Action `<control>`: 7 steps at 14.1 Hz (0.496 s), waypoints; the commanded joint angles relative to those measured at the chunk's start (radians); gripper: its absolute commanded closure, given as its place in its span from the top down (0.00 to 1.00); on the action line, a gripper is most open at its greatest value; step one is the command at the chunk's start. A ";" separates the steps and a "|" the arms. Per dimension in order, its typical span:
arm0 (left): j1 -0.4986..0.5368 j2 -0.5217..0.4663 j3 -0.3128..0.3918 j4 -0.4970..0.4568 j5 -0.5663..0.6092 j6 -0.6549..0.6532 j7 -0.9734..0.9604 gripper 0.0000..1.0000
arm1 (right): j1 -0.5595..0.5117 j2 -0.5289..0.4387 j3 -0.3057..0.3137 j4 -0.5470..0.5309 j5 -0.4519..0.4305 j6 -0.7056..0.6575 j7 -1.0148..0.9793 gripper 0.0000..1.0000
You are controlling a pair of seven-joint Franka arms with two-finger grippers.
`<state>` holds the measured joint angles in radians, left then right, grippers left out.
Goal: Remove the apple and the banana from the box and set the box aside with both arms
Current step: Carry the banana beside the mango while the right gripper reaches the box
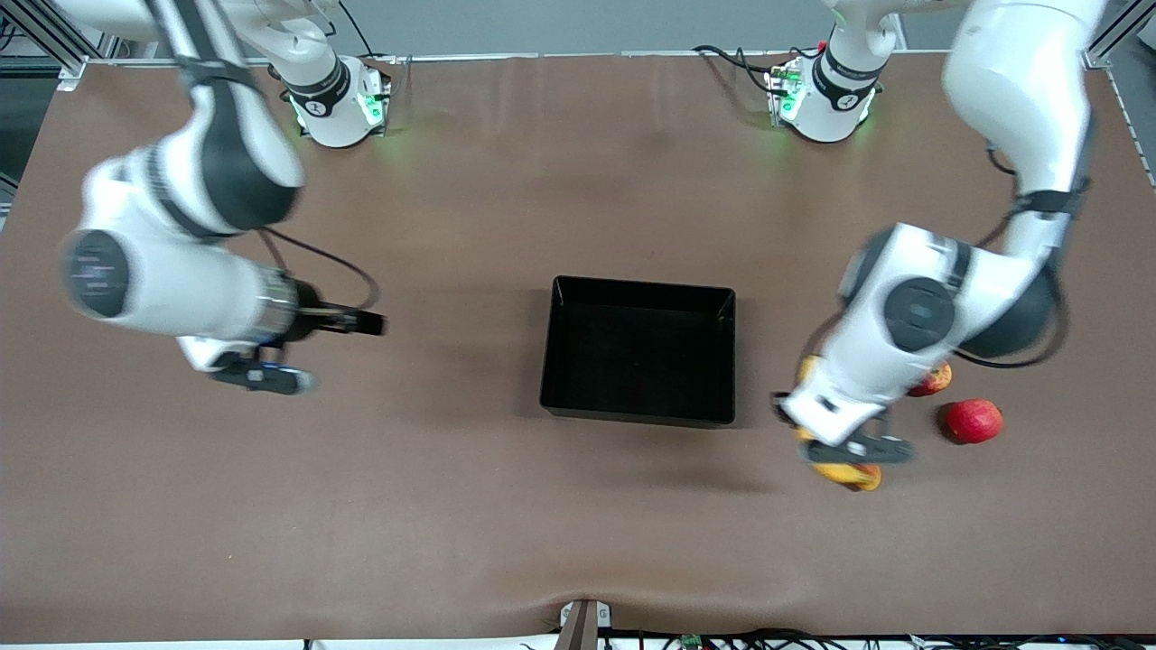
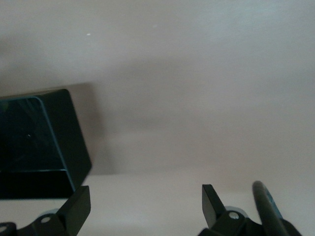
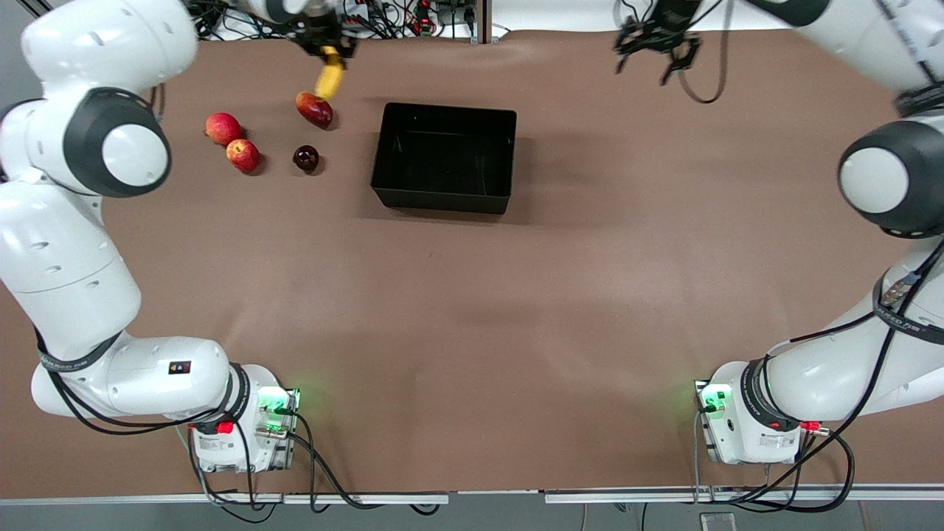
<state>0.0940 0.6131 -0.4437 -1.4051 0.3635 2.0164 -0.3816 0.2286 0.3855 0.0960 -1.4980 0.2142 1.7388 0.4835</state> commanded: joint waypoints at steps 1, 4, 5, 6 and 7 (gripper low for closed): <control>0.078 0.023 -0.006 -0.012 0.012 0.005 0.064 0.00 | 0.108 0.085 -0.010 0.015 0.004 0.105 0.091 1.00; 0.176 0.085 -0.006 -0.014 0.043 0.062 0.099 0.00 | 0.204 0.177 -0.009 0.016 0.008 0.292 0.185 1.00; 0.205 0.105 -0.006 -0.017 0.046 0.093 0.143 0.00 | 0.234 0.212 -0.009 0.018 0.008 0.353 0.216 1.00; 0.229 0.128 -0.006 -0.017 0.045 0.128 0.191 0.00 | 0.277 0.246 -0.009 0.016 0.005 0.422 0.255 1.00; 0.245 0.155 -0.006 -0.015 0.045 0.162 0.205 0.00 | 0.313 0.275 -0.010 0.016 0.002 0.488 0.283 1.00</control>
<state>0.3072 0.7311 -0.4373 -1.4223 0.3914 2.1242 -0.2170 0.4817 0.6045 0.0970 -1.5054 0.2141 2.1454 0.7059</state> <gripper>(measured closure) 0.643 0.000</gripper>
